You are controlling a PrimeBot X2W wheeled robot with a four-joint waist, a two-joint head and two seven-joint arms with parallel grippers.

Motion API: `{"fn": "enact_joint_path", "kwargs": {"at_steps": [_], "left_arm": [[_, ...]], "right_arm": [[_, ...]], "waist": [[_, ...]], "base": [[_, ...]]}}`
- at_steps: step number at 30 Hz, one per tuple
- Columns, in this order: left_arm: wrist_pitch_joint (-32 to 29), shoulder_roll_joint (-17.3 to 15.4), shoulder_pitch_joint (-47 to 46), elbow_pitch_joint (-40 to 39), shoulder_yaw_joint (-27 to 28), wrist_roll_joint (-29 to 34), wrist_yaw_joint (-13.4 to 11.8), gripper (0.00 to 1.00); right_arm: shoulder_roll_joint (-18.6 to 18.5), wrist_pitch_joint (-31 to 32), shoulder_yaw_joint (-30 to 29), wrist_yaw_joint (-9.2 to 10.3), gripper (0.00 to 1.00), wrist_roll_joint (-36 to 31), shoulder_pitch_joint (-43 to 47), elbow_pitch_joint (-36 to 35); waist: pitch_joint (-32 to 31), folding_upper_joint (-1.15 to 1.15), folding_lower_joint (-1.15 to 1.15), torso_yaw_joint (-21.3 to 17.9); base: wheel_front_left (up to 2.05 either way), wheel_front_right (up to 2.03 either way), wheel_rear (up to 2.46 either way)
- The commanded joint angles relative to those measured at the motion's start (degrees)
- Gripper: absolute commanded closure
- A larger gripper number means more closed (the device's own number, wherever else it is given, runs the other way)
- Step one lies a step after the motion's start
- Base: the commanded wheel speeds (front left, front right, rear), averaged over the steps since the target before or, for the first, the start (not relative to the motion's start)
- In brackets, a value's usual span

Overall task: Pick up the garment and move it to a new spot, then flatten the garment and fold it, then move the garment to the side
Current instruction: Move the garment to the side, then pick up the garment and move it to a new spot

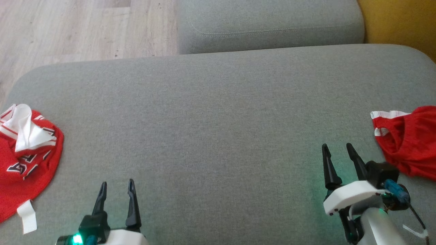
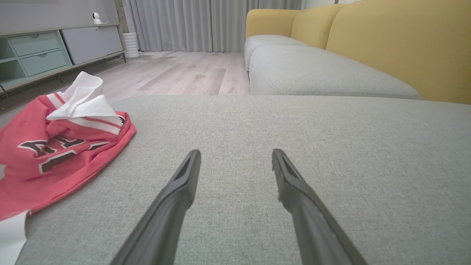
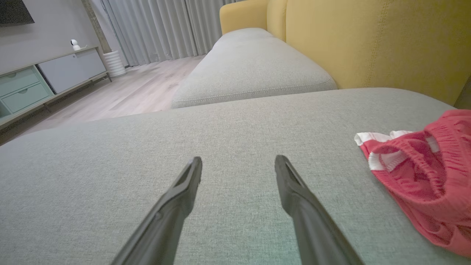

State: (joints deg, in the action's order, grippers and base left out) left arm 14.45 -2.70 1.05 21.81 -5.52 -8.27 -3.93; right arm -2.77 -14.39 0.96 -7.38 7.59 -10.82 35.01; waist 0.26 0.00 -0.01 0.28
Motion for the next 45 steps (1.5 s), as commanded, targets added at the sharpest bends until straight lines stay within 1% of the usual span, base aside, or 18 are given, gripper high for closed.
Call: {"fn": "enact_joint_path", "kwargs": {"at_steps": [1,8,12,16,20,24,25,26,30,34,37,40,43,45], "left_arm": [[0.55,-0.18,-1.24,-1.96,1.98,0.29,-0.35,0.00],[0.55,-0.18,-1.41,-1.95,1.78,-0.14,-0.44,0.00],[0.55,-0.18,-1.68,-1.60,1.79,-0.82,-0.98,0.00],[0.55,-0.18,-2.17,-1.80,2.17,-1.42,-1.49,0.00],[0.55,-0.18,-2.72,-1.53,2.30,-0.80,-1.17,0.00],[0.55,-0.18,-2.73,-1.56,3.36,-1.32,-1.42,0.00],[0.55,-0.18,-2.29,-1.80,4.43,-1.54,-1.71,0.00],[0.55,-0.18,-2.29,-1.80,4.43,-1.54,-1.71,0.00],[0.55,-0.18,-1.52,-2.23,7.21,-1.69,-1.77,0.00],[0.55,-0.18,-2.00,-2.64,9.97,-1.33,-0.78,0.00],[0.55,-0.68,-4.28,-3.53,12.42,-0.82,1.20,0.00],[0.55,-2.24,-8.30,-2.72,14.51,-0.89,3.95,0.00],[0.55,-5.37,-14.72,1.33,14.95,-0.81,7.01,0.00],[0.55,-7.67,-19.75,5.09,14.22,-0.83,8.79,0.00]], "right_arm": [[-0.11,-0.61,1.71,-0.11,0.00,0.43,-1.44,-2.22],[-0.11,-0.61,2.25,-0.11,0.00,0.04,-1.75,-2.19],[-0.11,-0.61,3.95,-0.11,0.00,0.16,-1.74,-2.28],[-0.11,-0.61,6.07,-0.11,0.00,0.93,-1.82,-2.53],[-0.11,-0.61,8.08,-0.11,0.00,2.55,-2.58,-2.79],[-0.11,-0.61,10.91,-0.11,0.00,4.35,-3.55,-2.82],[-0.11,-0.61,12.65,-0.11,0.00,5.11,-3.99,-2.71],[-0.11,-0.61,12.65,-0.11,0.00,5.11,-3.99,-2.71],[-0.11,-0.61,15.20,-0.11,0.00,5.98,-4.76,-2.42],[-0.11,-0.61,16.26,-0.11,0.00,6.05,-5.48,-2.18],[-0.11,-0.61,16.50,-0.11,0.00,5.51,-6.07,-2.11],[-0.11,-0.61,16.43,-0.11,0.00,4.68,-7.02,-2.21],[-0.11,-0.61,16.21,-0.11,0.00,3.74,-8.20,-2.87],[-0.11,-0.61,16.29,-0.11,0.00,3.05,-8.97,-3.45]], "waist": [[-0.17,0.00,0.01,0.21],[0.22,0.00,0.01,1.64],[0.57,0.00,0.01,4.50],[1.32,0.00,0.01,10.18],[2.32,0.00,0.01,17.27],[3.28,0.00,0.01,23.39],[3.62,0.00,0.01,25.41],[3.62,0.00,0.01,25.41],[4.44,0.00,0.01,27.85],[5.50,0.00,0.01,28.24],[6.74,0.00,0.01,27.54],[8.66,0.00,0.01,26.25],[11.27,0.00,0.01,24.72],[13.11,0.00,0.01,23.54]], "base": [[0.00,0.00,0.00],[0.00,0.00,0.00],[0.00,0.00,0.00],[0.00,0.00,0.00],[0.00,0.00,0.00],[0.00,0.00,0.00],[0.00,0.00,0.00],[0.00,0.00,0.00],[0.00,0.00,0.00],[0.00,0.00,0.00],[0.00,0.00,0.00],[0.00,0.00,0.00],[0.00,0.00,0.00],[0.00,0.00,0.00]]}}
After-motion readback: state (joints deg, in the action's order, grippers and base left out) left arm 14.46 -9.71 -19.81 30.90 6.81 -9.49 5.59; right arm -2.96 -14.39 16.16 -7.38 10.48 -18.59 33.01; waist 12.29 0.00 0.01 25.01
